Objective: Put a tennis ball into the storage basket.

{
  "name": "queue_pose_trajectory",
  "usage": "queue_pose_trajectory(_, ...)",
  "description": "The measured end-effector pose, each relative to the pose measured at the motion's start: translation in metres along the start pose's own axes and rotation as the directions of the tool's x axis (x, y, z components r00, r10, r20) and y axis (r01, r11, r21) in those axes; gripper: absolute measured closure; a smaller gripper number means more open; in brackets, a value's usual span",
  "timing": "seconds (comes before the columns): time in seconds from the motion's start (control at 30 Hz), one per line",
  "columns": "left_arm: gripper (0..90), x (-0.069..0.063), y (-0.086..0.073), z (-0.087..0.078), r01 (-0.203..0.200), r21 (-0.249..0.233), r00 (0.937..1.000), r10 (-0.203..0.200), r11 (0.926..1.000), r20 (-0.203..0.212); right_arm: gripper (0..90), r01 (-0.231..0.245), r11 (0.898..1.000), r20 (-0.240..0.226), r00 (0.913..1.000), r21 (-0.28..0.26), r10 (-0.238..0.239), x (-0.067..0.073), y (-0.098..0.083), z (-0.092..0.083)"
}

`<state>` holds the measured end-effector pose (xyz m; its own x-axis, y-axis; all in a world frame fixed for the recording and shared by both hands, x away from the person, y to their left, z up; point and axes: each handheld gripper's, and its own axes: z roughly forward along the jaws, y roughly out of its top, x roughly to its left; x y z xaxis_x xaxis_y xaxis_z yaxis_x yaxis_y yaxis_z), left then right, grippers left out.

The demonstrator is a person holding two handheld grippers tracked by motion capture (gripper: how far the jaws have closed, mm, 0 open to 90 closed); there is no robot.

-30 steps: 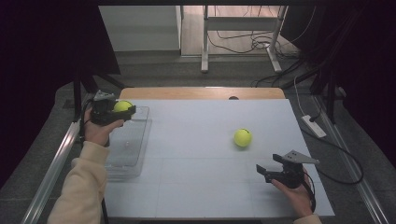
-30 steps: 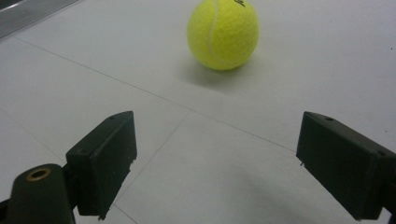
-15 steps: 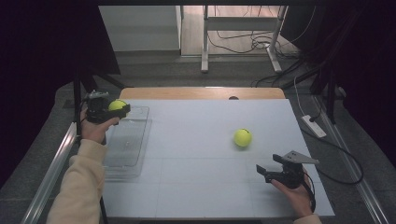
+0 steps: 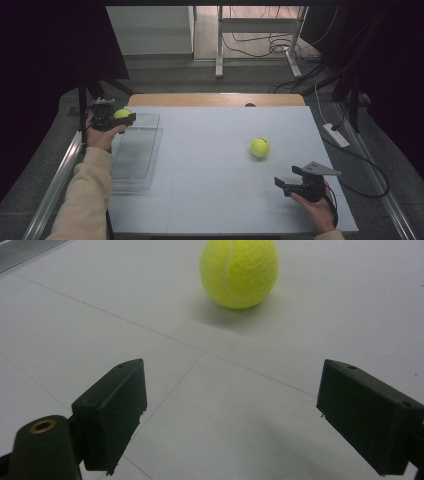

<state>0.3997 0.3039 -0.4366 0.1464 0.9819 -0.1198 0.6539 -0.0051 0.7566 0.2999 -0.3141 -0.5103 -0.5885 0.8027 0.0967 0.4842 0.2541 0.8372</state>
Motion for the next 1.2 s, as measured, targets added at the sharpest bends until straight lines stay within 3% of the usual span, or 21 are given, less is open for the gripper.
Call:
queue_pose_trajectory(0.3,27.1,0.0,0.003,0.009,-0.018,0.024,0.9998,0.018,0.9996,-0.012,12.5,0.0,1.0,0.003,1.0,0.002,0.0,0.0,0.0,0.0)
queue_pose_trajectory(0.67,26.9,0.004,-0.003,0.027,-0.023,0.102,0.9996,0.025,0.9946,-0.016,12.5,-0.002,1.0,0.005,1.0,0.003,0.002,-0.001,-0.001,0.0)
queue_pose_trajectory(0.93,26.9,0.0,-0.007,0.04,-0.055,0.162,0.9977,0.06,0.9853,-0.029,12.5,0.005,1.0,0.011,0.9999,0.008,-0.005,-0.001,-0.001,0.001)
queue_pose_trajectory(1.03,26.8,0.0,-0.009,0.044,-0.083,0.196,0.9947,0.093,0.9771,-0.042,12.6,0.001,1.0,0.01,1.0,0.002,-0.001,-0.001,-0.001,0.0)
queue_pose_trajectory(1.2,26.8,-0.001,-0.009,0.045,-0.085,0.205,0.9945,0.096,0.975,-0.042,12.6,-0.002,1.0,0.011,0.9999,0.002,0.002,-0.001,-0.001,0.0)
